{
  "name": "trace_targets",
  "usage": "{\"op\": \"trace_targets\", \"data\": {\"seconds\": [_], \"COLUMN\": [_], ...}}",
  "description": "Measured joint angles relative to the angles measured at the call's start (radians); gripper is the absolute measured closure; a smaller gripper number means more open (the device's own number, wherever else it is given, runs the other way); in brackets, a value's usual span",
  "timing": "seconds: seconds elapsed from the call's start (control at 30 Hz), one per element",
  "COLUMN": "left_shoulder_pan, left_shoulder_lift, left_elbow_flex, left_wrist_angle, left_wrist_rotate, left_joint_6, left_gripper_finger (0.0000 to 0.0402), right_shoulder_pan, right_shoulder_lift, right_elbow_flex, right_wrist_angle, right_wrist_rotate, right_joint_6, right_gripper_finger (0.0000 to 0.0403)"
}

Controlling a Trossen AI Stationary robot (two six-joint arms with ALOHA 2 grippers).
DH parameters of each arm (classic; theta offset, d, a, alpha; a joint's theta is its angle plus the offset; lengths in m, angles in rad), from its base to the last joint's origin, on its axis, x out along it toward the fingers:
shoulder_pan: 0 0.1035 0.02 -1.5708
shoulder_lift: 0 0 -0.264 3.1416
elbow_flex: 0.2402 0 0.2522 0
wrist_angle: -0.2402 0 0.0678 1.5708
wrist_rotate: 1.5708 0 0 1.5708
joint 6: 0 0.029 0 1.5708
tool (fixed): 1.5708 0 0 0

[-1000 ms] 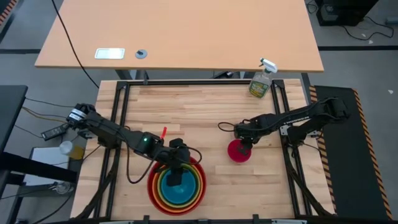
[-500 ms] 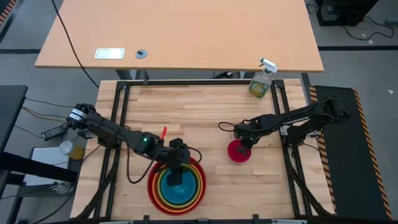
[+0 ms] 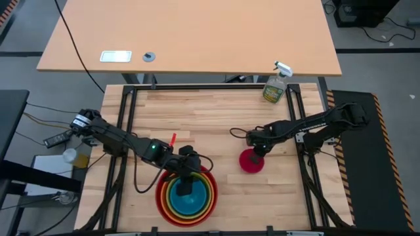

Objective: Nest bowls inside each other
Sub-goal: Stack the pink bowl on top of the blue bowl

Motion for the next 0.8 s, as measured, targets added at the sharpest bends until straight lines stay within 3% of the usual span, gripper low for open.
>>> {"op": "trace_targets", "data": {"seconds": [0.4,0.8], "left_shoulder_pan": [0.000,0.005], "left_shoulder_lift": [-0.012,-0.090], "left_elbow_flex": [0.000,0.000], "left_wrist_angle": [-0.009,-0.035], "left_wrist_rotate": [-0.001,-0.071], "left_joint_6": [0.013,0.038], "left_gripper_finger": [0.0222,0.0222], "right_shoulder_pan": [0.002,0.031], "right_shoulder_lift": [0.000,0.001], "right_elbow_flex": [0.059,0.125], "right_wrist_angle": [0.042,0.118], "right_wrist_rotate": [-0.008,-0.001], "right_joint_6": [0.026,0.074], "right_gripper_finger": [0.0370,0.0370]}}
